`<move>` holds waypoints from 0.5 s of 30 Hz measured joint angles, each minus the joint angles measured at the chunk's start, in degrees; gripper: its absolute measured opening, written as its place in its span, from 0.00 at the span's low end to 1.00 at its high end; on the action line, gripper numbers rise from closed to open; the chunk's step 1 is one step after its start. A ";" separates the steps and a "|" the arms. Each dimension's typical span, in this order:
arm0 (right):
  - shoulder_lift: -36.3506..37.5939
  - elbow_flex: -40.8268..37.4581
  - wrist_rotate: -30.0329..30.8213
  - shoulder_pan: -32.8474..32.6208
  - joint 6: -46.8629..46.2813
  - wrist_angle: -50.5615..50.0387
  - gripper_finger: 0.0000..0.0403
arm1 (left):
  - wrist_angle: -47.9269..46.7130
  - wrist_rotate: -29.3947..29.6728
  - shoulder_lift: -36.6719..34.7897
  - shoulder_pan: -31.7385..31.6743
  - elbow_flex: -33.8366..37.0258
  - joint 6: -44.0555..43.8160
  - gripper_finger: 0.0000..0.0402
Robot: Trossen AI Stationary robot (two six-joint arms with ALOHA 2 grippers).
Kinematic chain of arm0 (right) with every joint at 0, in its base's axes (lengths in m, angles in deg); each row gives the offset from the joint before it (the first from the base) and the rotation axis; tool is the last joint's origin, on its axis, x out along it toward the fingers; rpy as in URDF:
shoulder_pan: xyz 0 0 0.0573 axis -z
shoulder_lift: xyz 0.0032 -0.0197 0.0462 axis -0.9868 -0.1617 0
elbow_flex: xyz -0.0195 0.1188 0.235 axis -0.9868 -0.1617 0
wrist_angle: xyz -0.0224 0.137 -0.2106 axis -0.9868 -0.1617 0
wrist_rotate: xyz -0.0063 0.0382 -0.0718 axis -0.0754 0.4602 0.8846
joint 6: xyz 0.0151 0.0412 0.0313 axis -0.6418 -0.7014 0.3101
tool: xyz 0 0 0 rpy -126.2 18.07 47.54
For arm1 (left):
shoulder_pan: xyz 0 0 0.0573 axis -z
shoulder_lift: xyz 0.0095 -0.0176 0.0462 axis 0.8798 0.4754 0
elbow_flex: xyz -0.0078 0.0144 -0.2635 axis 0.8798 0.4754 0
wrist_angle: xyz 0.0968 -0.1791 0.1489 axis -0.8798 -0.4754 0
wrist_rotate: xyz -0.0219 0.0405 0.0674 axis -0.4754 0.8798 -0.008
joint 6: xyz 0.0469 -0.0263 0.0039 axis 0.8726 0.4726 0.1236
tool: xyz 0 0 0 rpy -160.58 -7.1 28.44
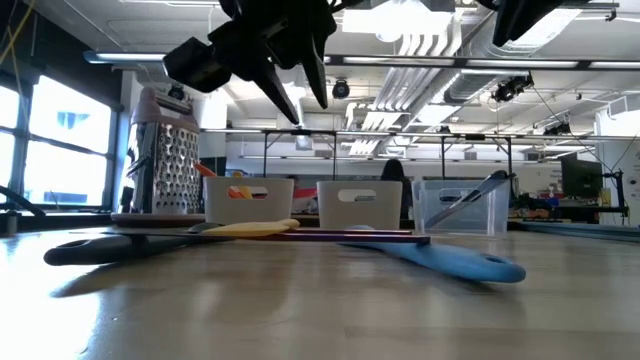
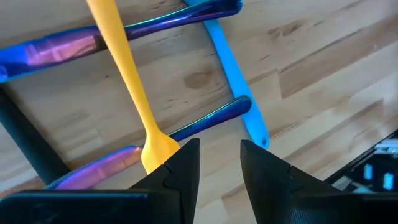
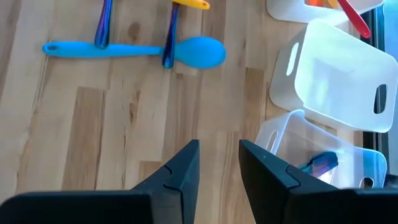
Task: Pick & Place Kitchen Items
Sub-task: Put the yellow spatula into the left white bin
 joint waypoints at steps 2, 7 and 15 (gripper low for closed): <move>0.00 0.00 -0.04 0.61 0.01 0.02 0.26 | 0.02 0.01 0.00 0.00 0.00 2.10 0.28; 0.00 0.00 -3.20 2.64 -0.34 0.03 0.26 | 0.38 0.93 0.00 0.00 0.00 6.49 0.28; 0.00 0.00 -4.38 5.61 -0.60 1.52 0.26 | 2.08 3.72 0.00 0.00 0.00 13.53 0.28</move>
